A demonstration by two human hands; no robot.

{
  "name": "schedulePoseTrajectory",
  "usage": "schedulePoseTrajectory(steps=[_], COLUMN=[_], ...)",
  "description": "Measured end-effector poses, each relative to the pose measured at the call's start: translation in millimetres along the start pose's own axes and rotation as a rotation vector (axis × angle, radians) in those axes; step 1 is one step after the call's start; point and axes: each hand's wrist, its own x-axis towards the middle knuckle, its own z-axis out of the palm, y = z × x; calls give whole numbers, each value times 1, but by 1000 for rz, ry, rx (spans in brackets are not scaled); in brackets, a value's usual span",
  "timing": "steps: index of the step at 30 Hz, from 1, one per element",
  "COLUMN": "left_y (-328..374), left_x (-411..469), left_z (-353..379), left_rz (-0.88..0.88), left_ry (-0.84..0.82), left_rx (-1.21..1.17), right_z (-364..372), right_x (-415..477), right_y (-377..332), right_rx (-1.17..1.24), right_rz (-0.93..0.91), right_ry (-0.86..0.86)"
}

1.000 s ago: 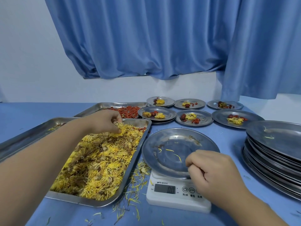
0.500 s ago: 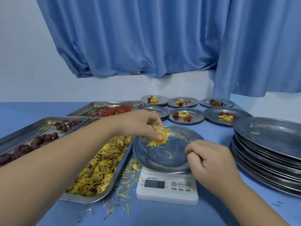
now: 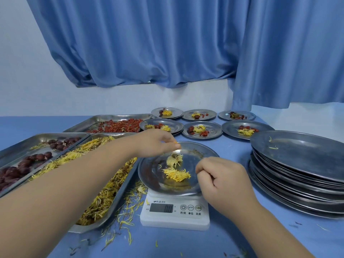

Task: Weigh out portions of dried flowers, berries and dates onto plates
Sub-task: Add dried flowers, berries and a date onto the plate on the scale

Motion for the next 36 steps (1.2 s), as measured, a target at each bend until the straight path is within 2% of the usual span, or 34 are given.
schedulePoseTrajectory(steps=[6, 14, 18, 23, 27, 31, 36], left_y=[-5, -33, -63, -127, -194, -251, -285], left_x=[-22, -84, -119, -153, -172, -174, -156], left_z=[-4, -3, -31, -78, -98, -85, -69], left_rz=[0, 22, -68, -246, -448, -596, -662], left_ry=[85, 164, 218, 433, 525, 500, 281], left_rx=[-147, -214, -191, -124, -161, -98, 164], right_z=[2, 14, 38, 78, 94, 97, 99], right_x=[-2, -6, 8, 20, 9, 5, 8], right_y=[-7, -53, -93, -131, -134, -130, -127], right_rx=[12, 54, 87, 195, 219, 222, 197], right_rz=[-40, -223, -269, -128, -137, -121, -115], right_ry=[-8, 26, -10, -46, -166, -196, -189])
